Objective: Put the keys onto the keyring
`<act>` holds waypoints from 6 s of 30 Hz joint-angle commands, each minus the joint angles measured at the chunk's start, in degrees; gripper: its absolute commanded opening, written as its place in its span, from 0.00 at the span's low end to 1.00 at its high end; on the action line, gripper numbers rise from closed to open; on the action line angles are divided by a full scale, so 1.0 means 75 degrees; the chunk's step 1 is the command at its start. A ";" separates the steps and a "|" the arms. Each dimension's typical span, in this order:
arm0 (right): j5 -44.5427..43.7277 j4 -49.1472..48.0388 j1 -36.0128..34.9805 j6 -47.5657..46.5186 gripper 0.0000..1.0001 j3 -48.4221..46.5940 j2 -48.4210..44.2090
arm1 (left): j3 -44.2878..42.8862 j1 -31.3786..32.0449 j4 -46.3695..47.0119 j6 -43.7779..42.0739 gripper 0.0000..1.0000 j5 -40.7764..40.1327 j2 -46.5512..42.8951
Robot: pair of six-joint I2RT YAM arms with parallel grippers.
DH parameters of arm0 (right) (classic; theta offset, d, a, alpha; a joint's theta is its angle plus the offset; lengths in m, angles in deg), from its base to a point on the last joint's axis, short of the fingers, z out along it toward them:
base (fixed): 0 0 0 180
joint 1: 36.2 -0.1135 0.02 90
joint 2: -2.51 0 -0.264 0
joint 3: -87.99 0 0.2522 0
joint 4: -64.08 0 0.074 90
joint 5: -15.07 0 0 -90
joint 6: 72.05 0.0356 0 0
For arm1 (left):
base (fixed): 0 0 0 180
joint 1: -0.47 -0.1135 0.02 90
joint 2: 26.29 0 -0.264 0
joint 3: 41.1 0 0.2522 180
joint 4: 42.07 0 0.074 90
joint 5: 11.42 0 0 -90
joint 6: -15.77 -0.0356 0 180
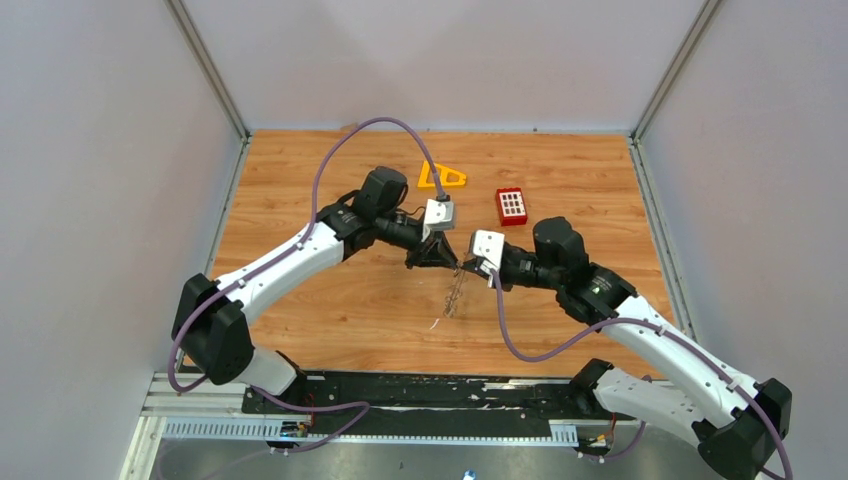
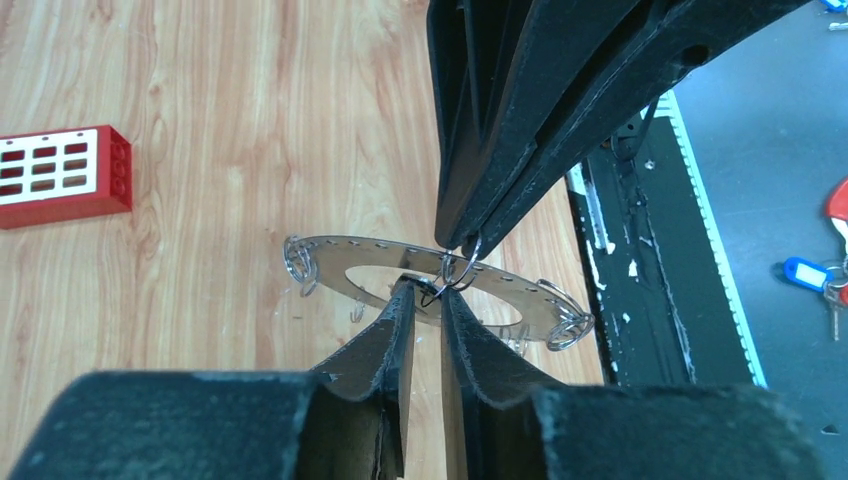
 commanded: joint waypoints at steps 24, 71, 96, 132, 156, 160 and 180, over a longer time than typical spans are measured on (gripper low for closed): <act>0.1462 -0.0452 0.0497 0.0724 0.00 -0.0652 0.0212 | 0.0789 -0.0053 0.1430 -0.1609 0.52 0.0313 -0.0986; 0.1051 -0.0273 0.0778 0.0551 0.15 -0.0600 0.0401 | 0.0102 0.0400 -0.0425 -0.1411 0.00 -0.0946 -0.0967; 0.2348 -0.0289 0.0780 0.0880 0.40 -0.0940 0.0623 | -0.1096 0.0908 -0.2242 0.0148 0.00 -0.2325 -0.0960; 0.2643 -0.0684 0.0776 0.1234 0.00 -0.0957 0.1116 | -0.0629 0.0920 -0.1778 0.0302 0.00 -0.1810 -0.1180; 0.3994 -0.2174 0.1334 0.2955 0.00 -0.1154 0.1036 | 0.0544 0.0128 0.0756 0.0341 0.57 -0.1187 -0.2480; 0.4013 -0.2192 0.1372 0.2918 0.00 -0.1087 0.0910 | 0.0558 0.0066 0.0798 0.0516 0.49 -0.0957 -0.2393; 0.4035 -0.2101 0.1412 0.2629 0.00 -0.0920 0.0786 | 0.0710 0.0017 0.0531 0.0396 0.16 -0.0652 -0.2129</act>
